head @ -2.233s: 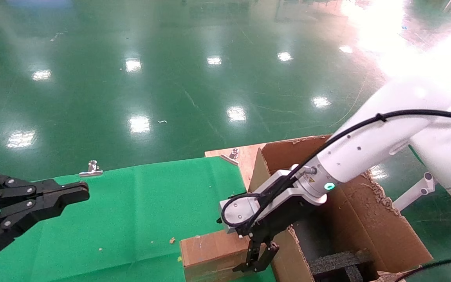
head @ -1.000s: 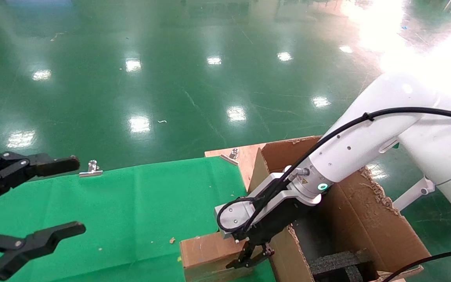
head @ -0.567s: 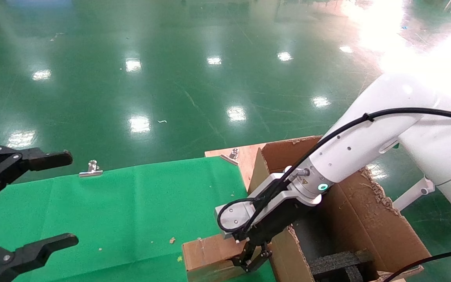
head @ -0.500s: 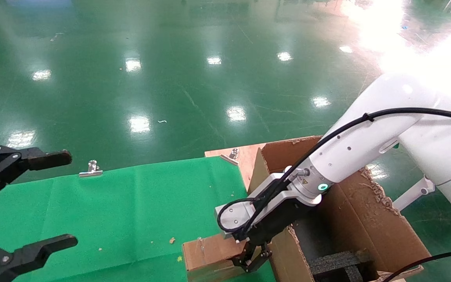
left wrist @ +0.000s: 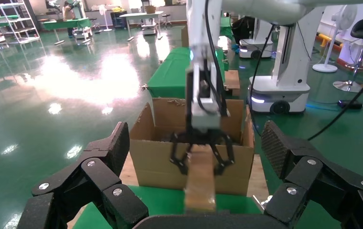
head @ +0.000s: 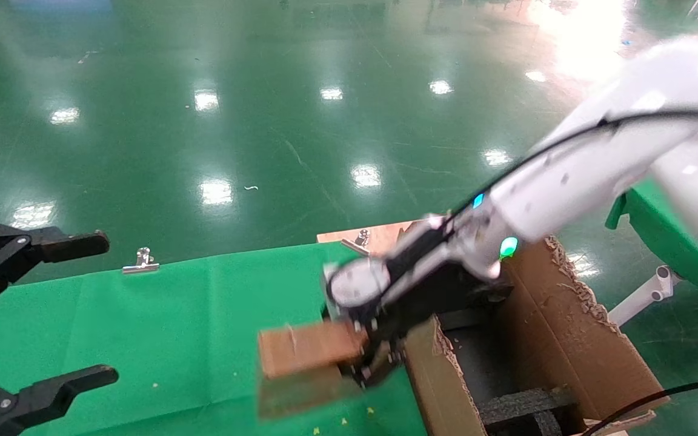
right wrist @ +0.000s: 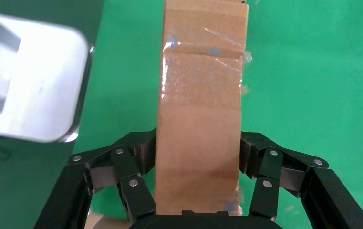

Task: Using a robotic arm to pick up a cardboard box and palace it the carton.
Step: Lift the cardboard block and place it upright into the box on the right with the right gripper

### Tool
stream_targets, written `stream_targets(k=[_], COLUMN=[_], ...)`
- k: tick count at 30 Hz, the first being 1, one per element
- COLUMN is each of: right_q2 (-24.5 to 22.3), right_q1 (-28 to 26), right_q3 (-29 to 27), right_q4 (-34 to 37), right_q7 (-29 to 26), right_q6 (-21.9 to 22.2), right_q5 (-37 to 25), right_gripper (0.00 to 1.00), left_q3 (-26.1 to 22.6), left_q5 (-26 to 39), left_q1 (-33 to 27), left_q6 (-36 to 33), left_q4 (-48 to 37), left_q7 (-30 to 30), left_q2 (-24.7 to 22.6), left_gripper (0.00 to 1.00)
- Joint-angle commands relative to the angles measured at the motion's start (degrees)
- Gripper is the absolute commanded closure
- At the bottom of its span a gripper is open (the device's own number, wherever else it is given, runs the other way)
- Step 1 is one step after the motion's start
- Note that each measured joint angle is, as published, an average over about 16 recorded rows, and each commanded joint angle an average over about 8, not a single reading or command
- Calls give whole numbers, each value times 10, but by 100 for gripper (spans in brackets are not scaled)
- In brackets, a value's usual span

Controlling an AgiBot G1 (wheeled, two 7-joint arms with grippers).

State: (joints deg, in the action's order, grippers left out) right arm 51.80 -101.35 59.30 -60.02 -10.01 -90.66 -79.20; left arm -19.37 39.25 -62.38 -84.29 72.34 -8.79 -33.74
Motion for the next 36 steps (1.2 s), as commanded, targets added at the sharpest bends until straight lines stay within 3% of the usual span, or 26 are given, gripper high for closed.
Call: stream_targets(k=[1, 9, 16, 36], right_q2=[0, 5, -11, -186], right_q1=[-19, -149, -216, -432], right_q3=[-2, 57, 133, 414], right_q4=[4, 54, 92, 72], right_q7=[-1, 37, 75, 60], right_q6=[-3, -8, -8, -11], right_q5=[14, 87, 140, 128], right_gripper=[100, 100, 100, 100], left_q3=[0, 0, 0, 0], left_q5=[0, 0, 0, 0], left_q1=[0, 0, 0, 0], left_q6=[0, 0, 0, 0], left_q4=[0, 0, 0, 0], left_q7=[0, 0, 0, 0], left_q2=[0, 0, 0, 0], left_gripper=[0, 0, 0, 0])
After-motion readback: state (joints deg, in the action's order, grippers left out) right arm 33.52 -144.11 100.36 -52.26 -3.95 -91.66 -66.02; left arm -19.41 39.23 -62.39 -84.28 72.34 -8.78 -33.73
